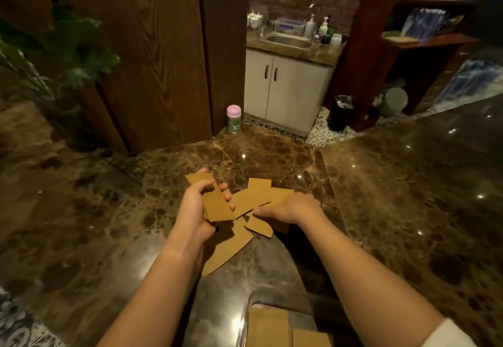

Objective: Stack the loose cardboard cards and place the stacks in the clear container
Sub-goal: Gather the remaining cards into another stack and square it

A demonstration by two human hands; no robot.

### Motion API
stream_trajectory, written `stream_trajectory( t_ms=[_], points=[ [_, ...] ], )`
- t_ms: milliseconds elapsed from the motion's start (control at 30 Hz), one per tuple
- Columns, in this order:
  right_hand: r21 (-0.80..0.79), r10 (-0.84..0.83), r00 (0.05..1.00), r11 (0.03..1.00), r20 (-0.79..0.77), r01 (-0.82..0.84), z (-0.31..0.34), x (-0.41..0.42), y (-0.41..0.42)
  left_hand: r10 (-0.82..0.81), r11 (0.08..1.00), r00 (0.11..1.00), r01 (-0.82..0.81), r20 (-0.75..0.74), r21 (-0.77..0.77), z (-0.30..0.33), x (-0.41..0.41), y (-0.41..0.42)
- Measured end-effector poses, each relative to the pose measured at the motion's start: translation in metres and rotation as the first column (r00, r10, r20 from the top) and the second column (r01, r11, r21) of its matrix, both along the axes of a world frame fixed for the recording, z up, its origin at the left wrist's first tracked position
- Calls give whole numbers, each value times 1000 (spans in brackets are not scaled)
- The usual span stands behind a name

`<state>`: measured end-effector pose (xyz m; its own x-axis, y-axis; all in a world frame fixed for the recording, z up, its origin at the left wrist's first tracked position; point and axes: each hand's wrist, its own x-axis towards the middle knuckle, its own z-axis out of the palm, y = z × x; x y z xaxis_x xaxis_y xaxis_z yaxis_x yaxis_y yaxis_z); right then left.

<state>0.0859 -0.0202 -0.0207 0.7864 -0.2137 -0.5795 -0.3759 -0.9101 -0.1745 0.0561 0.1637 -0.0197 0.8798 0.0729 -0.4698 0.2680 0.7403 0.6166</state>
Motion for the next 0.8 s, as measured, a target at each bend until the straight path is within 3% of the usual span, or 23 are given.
stream_trajectory(
  t_ms=[100,200,267,333,500,600,700,800],
  points=[
    [31,-95,995,995,36,94,-10,3,17,17,1000,999,-16,-52,4,-9,2,-2],
    [338,-224,974,919,30,201,-20,11,14,40,999,997,-38,-73,29,-9,4,-6],
    [589,-351,936,748,-40,305,-16,8,5,52,998,996,-51,-67,24,-6,5,-8],
    [734,-448,887,565,-112,378,-7,-1,-9,52,999,997,-52,-58,0,-3,4,-10],
    [917,-577,808,246,-121,313,25,-32,-56,-86,996,995,86,53,8,21,-7,-26],
    [965,-574,806,101,-143,243,53,-58,-71,-221,973,961,206,165,103,46,-18,-49],
    [987,-561,821,42,-103,153,80,-84,-76,-321,943,913,283,250,176,73,-33,-75],
    [994,-575,818,82,-17,78,100,-107,-79,-376,919,876,311,303,241,94,-50,-94]
  ],
)
